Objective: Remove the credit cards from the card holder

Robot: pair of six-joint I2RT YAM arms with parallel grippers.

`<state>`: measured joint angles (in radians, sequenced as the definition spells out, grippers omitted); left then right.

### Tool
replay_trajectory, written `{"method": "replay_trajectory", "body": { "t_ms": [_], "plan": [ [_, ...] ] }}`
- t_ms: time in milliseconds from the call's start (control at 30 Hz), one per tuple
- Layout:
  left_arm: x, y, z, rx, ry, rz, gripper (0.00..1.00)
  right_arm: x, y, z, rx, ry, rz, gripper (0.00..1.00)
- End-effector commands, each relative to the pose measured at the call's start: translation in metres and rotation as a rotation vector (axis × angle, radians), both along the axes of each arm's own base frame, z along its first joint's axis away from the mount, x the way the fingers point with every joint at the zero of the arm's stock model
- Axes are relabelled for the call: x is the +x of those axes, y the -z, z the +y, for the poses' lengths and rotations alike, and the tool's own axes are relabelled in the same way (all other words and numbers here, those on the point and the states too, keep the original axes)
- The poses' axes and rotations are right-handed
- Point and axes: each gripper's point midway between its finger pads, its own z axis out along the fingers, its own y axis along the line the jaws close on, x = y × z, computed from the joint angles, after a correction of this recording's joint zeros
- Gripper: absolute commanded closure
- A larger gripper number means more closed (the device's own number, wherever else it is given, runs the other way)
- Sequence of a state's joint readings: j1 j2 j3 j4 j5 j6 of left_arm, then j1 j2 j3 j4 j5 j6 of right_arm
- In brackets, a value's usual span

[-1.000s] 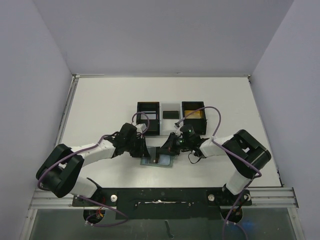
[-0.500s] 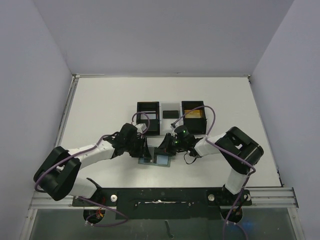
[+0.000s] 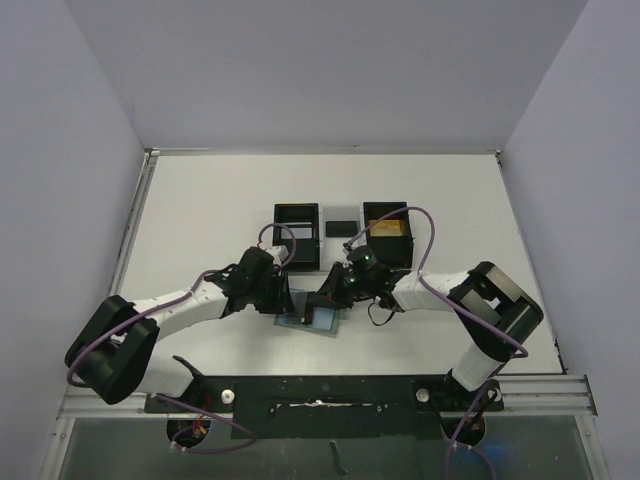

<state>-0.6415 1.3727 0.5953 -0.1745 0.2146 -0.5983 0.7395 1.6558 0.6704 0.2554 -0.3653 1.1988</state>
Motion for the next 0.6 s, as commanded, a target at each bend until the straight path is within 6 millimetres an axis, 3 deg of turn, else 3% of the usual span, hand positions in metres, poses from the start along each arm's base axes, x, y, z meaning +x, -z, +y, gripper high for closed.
{"method": "replay_trajectory", "body": {
  "t_ms": [0, 200, 400, 567],
  "plan": [
    [0.003, 0.004, 0.002, 0.022, -0.007, -0.009, 0.76, 0.0, -0.01, -0.005, -0.038, 0.0, -0.011, 0.94],
    [0.0, 0.003, -0.005, -0.003, 0.041, 0.005, 0.82, -0.002, -0.007, -0.011, 0.003, 0.0, -0.031, 0.9],
    [-0.006, 0.007, -0.009, 0.018, 0.093, 0.036, 0.85, -0.003, -0.008, 0.002, 0.101, -0.012, -0.001, 0.87],
    [-0.009, 0.015, -0.004, 0.054, 0.078, 0.044, 0.86, -0.001, -0.011, 0.003, 0.132, 0.001, -0.021, 0.76]
  ]
}}
